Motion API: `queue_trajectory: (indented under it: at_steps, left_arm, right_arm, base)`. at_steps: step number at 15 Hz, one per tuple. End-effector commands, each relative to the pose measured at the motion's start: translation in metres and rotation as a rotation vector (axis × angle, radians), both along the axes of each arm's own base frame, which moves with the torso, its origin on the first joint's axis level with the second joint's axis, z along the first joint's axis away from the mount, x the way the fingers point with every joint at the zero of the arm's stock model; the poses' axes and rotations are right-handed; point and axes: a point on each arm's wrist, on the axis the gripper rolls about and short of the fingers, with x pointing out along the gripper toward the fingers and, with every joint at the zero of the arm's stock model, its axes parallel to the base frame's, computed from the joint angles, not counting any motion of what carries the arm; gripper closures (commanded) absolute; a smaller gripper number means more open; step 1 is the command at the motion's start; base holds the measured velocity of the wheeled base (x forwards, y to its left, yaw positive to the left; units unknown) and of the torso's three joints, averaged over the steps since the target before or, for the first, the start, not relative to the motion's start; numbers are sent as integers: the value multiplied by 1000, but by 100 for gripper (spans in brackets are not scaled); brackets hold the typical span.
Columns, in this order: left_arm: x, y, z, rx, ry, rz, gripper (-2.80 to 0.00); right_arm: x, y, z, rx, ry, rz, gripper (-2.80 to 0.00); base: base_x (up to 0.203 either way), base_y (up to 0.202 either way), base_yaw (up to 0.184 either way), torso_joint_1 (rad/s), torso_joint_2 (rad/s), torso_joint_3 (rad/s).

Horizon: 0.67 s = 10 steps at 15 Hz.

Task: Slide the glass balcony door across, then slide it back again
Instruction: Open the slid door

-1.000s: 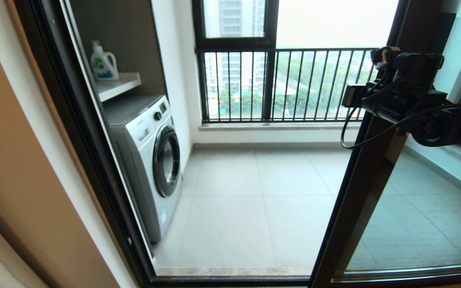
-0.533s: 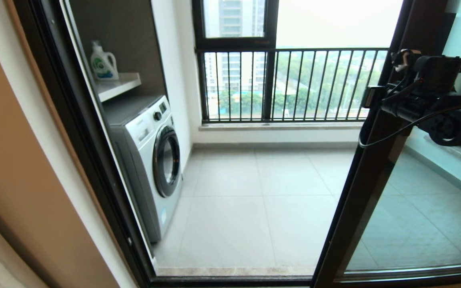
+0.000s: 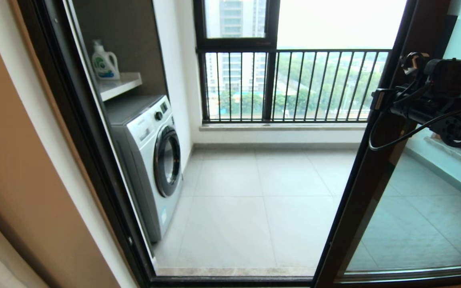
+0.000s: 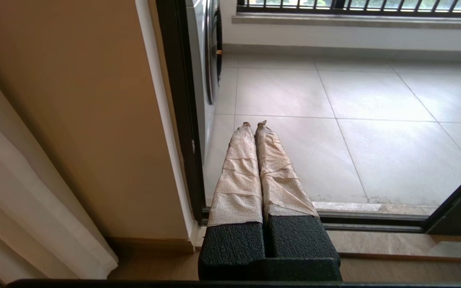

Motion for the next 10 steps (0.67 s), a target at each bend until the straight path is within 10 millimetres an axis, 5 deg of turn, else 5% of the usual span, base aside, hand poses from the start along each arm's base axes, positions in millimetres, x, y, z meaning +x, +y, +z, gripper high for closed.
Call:
queue_trajectory:
  at_steps: [1, 10]
  left_arm:
    - [0, 0, 0, 0, 2, 0, 0]
    - [0, 0, 0, 0, 2, 1, 0]
  right_arm:
    - [-1, -8, -2, 4, 5, -24, 0]
    - [-4, -24, -4, 3, 9, -42, 0]
  base:
    - [0, 0, 0, 0, 0, 0]
    - [0, 0, 0, 0, 0, 0]
